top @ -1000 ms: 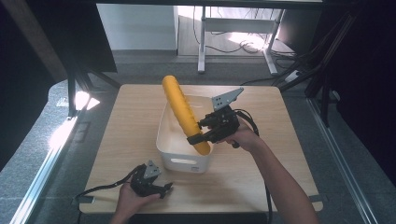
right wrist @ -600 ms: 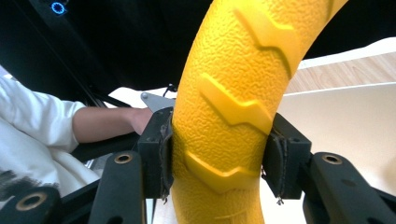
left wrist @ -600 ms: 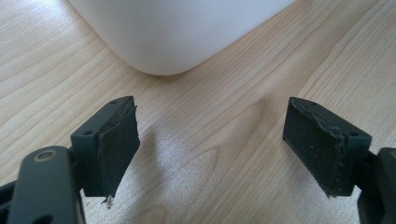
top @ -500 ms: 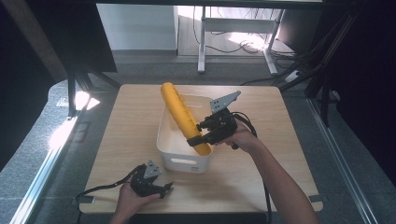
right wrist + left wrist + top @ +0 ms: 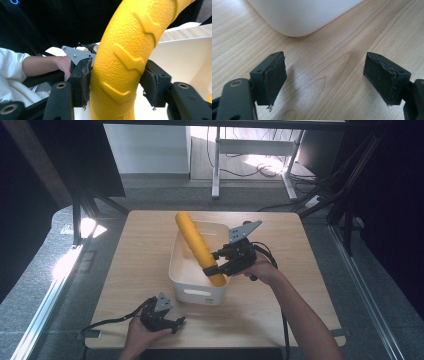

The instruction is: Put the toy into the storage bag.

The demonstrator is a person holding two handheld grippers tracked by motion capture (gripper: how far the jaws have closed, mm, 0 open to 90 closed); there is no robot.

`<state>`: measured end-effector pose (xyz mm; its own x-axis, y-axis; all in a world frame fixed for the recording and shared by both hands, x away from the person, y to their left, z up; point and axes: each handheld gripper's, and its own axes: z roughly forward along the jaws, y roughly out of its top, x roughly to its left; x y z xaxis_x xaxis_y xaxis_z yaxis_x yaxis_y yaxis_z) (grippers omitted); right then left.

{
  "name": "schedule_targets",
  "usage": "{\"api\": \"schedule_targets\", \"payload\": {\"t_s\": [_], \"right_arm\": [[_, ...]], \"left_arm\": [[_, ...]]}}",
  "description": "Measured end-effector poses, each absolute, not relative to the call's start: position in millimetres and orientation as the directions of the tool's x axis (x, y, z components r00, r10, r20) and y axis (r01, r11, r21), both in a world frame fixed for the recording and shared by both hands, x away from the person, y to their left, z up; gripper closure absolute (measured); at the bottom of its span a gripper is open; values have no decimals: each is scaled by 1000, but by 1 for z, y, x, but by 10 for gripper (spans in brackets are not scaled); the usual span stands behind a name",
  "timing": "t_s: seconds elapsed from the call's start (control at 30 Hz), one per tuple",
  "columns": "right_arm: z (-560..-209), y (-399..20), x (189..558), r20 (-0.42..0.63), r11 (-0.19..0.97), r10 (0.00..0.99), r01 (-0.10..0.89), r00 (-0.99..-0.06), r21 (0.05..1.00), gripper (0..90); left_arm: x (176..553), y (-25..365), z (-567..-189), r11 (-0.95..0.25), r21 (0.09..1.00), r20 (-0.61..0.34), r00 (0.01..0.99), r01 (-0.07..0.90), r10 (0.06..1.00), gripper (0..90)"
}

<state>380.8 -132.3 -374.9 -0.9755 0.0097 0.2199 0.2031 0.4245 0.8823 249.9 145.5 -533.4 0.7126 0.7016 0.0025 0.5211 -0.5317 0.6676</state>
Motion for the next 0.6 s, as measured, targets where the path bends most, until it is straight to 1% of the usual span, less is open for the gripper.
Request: {"api": "schedule_targets", "payload": {"t_s": [0.03, 0.07, 0.2, 0.27, 0.4, 0.6], "right_arm": [[-375, -132, 381, 220, 424, 10, 203, -975, 882, 437], [-373, -133, 379, 206, 418, 18, 194, -978, 888, 407], [-369, -138, 375, 187, 390, 32, 185, -982, 902, 367], [-366, -143, 372, 177, 370, 39, 179, -983, 912, 361], [-363, -155, 366, 151, 336, 87, 172, -985, 926, 358], [-365, -175, 357, 122, 323, 142, 162, -982, 932, 358]], "left_arm": [[250, 146, -533, -532, 668, 3, 713, 521, 702, 185], [250, 146, -533, -526, 671, 0, 710, 522, 704, 185], [250, 146, -533, -523, 673, -1, 707, 523, 707, 185], [250, 146, -533, -524, 674, 1, 708, 522, 706, 185], [249, 147, -531, -524, 677, 4, 709, 517, 705, 185], [248, 148, -529, -517, 685, 5, 706, 513, 708, 185]]}}
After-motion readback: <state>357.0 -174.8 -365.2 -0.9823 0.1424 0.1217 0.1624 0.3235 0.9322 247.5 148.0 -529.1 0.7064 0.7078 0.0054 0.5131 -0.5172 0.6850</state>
